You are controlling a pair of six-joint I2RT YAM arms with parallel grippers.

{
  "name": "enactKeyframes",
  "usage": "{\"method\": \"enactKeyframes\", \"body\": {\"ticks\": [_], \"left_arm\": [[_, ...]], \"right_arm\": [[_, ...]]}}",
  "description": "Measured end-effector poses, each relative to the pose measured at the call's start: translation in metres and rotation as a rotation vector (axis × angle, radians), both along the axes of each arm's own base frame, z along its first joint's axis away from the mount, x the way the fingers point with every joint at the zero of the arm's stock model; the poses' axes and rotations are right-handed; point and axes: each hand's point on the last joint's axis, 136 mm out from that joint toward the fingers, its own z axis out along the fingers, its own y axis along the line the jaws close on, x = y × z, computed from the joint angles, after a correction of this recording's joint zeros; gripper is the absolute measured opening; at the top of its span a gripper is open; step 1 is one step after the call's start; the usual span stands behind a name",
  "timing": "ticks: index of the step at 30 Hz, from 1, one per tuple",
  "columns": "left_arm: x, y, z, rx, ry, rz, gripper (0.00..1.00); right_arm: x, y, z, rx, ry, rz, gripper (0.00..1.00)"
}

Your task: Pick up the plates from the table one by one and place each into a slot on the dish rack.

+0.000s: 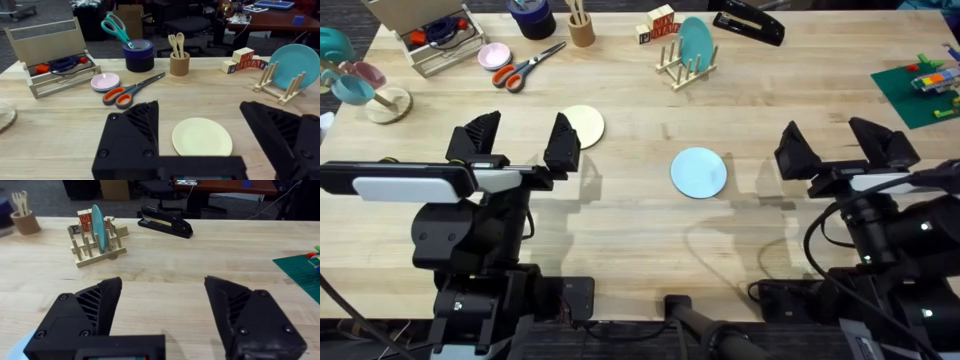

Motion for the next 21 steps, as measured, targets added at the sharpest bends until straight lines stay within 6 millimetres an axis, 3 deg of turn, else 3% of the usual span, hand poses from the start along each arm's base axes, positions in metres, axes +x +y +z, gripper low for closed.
{"method": "enactKeyframes", "body": {"ticks": [8, 13, 15, 19, 21], "left_arm": [[0.0, 0.0, 0.004, 0.0, -0.015, 0.0, 0.993], [0.0, 0.0, 0.007, 0.0, -0.025, 0.0, 0.993], [-0.001, 0.0, 0.009, 0.0, -0.019, 0.0, 0.993], [-0.009, 0.0, 0.033, 0.0, -0.022, 0.0, 0.993], [-0.014, 0.0, 0.052, 0.0, -0.028, 0.0, 0.993]], "right_arm": [[0.0, 0.0, 0.003, 0.0, -0.013, 0.0, 0.995], [0.0, 0.0, 0.044, 0.001, -0.182, 0.0, 0.995], [-0.001, 0.0, 0.052, 0.001, -0.213, 0.0, 0.995], [-0.002, 0.0, 0.055, 0.001, -0.194, 0.0, 0.995], [-0.005, 0.0, 0.066, 0.001, -0.197, 0.0, 0.995]]}}
